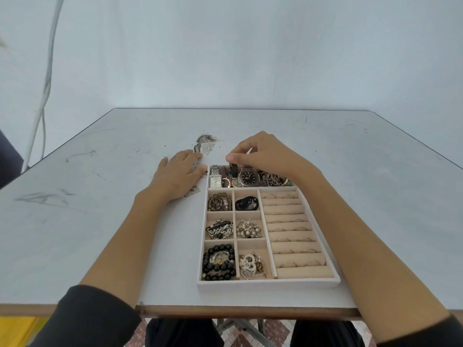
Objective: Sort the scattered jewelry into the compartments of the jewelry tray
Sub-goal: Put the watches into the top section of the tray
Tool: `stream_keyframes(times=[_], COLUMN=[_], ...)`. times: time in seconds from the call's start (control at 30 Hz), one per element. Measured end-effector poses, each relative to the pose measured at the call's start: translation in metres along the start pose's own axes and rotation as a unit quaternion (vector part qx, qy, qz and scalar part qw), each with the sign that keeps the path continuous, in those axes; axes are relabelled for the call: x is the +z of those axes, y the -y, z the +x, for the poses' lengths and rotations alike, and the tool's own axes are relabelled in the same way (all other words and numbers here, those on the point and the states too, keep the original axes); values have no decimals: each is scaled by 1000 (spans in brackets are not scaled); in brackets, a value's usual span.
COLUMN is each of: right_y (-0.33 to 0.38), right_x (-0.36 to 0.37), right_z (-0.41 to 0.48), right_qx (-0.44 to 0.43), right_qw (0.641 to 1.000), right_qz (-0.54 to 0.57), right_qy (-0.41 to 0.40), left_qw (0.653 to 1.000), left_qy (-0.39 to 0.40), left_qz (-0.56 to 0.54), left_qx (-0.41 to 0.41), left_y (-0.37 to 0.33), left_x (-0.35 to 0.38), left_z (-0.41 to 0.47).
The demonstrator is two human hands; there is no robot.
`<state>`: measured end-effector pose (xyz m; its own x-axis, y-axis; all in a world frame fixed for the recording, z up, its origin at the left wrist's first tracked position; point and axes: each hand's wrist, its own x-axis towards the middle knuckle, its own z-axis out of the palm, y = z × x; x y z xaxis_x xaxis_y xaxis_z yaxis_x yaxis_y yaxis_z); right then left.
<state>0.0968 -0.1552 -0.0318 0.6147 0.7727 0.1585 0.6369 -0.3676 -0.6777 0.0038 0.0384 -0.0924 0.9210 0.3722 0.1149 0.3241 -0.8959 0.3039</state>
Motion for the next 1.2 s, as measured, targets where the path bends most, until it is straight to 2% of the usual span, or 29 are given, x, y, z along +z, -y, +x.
stream_keyframes(times=[0.37, 0.6, 0.73, 0.97, 1.2], right_y=[-1, -6, -7, -8, -10], right_x=[1, -12, -17, -24, -21], right_z=[3, 0, -5, -5, -1], right_qx=[-4, -7, 2, -5, 22], right_qw=[1000, 1000, 998, 996, 998], right_qz=[-21, 9, -23, 3, 24], right_qy=[-4, 24, 59, 85, 46], left_qw=[1000, 999, 999, 1000, 1000], left_qy=[4, -18, -16, 0, 4], left_qz=[5, -44, -33, -12, -5], left_qx=[3, 6, 7, 8, 9], left_y=[1, -3, -4, -3, -4], left_x=[0, -3, -3, -3, -3], left_z=[0, -3, -3, -4, -4])
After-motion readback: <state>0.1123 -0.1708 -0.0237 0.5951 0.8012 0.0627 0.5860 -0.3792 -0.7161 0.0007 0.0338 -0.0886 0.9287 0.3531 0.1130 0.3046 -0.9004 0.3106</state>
